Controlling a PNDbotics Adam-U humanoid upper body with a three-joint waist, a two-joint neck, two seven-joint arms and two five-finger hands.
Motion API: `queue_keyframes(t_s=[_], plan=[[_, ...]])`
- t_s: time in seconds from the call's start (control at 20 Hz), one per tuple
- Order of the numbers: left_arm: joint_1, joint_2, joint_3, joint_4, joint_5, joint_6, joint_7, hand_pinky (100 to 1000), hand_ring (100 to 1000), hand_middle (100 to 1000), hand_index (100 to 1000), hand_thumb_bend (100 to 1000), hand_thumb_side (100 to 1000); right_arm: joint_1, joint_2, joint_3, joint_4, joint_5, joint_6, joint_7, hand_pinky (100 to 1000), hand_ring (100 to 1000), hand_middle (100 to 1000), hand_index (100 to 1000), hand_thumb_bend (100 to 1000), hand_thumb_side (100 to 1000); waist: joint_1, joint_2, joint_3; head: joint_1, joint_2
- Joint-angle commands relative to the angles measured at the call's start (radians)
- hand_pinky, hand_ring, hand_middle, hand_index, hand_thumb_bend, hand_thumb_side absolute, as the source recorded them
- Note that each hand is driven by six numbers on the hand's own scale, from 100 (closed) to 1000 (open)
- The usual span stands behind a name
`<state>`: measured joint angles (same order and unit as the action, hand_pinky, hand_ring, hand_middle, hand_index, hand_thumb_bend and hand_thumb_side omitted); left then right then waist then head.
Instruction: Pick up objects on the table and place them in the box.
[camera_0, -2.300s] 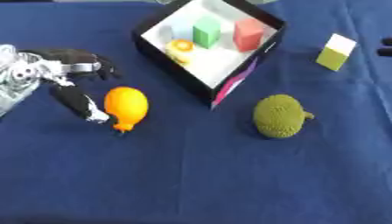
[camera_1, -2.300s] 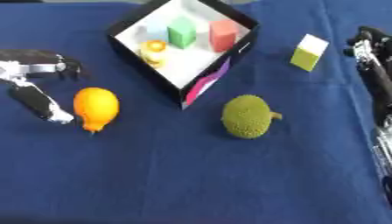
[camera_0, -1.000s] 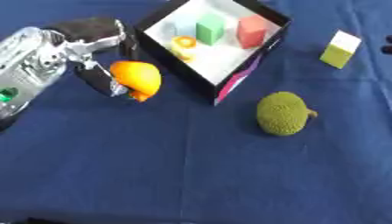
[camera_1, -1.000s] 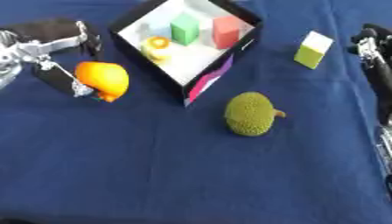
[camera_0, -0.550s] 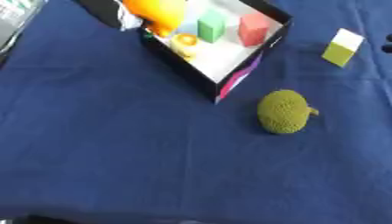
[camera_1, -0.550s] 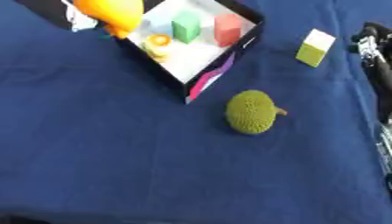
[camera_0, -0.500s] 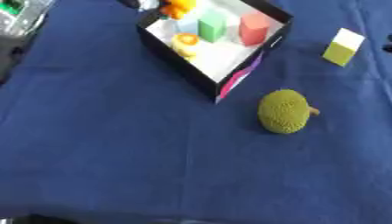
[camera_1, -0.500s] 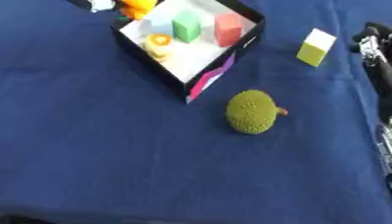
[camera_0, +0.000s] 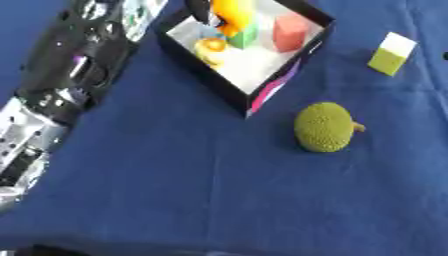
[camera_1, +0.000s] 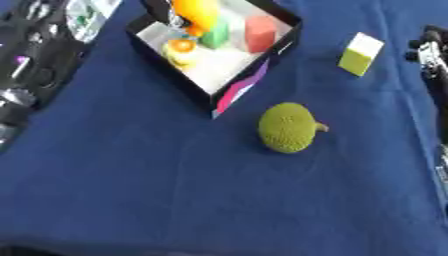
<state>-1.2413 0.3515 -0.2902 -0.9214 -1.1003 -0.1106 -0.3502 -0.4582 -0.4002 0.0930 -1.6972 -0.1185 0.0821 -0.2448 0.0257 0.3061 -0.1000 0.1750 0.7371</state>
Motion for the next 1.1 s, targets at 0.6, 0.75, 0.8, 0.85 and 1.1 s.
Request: queue_keyframes(t_s=[0.6,0.75,0.8,0.85,1.1], plan=[[-0.004,0.039,0.126,-0.060,0.186,0.031,0.075,795,832,841,898,381,241,-0.016,-0.011,-0.008,-0.022,-0.009,-0.005,-0.004,985,767,719,859,100,691,-0.006,-0.045,0.008,-0.009,-0.003],[0.019,0.112,0.130,-0.177,0.361,0.077,0.059,783,817,821,875,321,181,-0.009,-0.020,-0.013,-0.024,-0.012,-0.004,-0.010,984,767,719,859,100,691,-0.002,-0.047,0.019,-0.023,-0.001],[0.031,0.143,0.125,-0.221,0.408,0.087,0.048,781,814,818,873,312,188,-0.006,-0.024,-0.014,-0.023,-0.012,-0.004,-0.012,984,767,719,859,100,691,-0.001,-0.049,0.024,-0.030,0.000],[0.045,0.171,0.121,-0.264,0.452,0.098,0.033,780,812,816,870,306,191,-0.003,-0.028,-0.015,-0.023,-0.012,-0.004,-0.013,984,767,719,859,100,691,0.001,-0.050,0.028,-0.037,0.001],[0.169,0.310,0.147,-0.530,0.667,0.154,0.021,755,784,792,847,202,170,0.008,-0.042,-0.022,-0.022,-0.009,-0.003,-0.020,984,767,718,859,100,690,0.003,-0.053,0.048,-0.059,0.003]])
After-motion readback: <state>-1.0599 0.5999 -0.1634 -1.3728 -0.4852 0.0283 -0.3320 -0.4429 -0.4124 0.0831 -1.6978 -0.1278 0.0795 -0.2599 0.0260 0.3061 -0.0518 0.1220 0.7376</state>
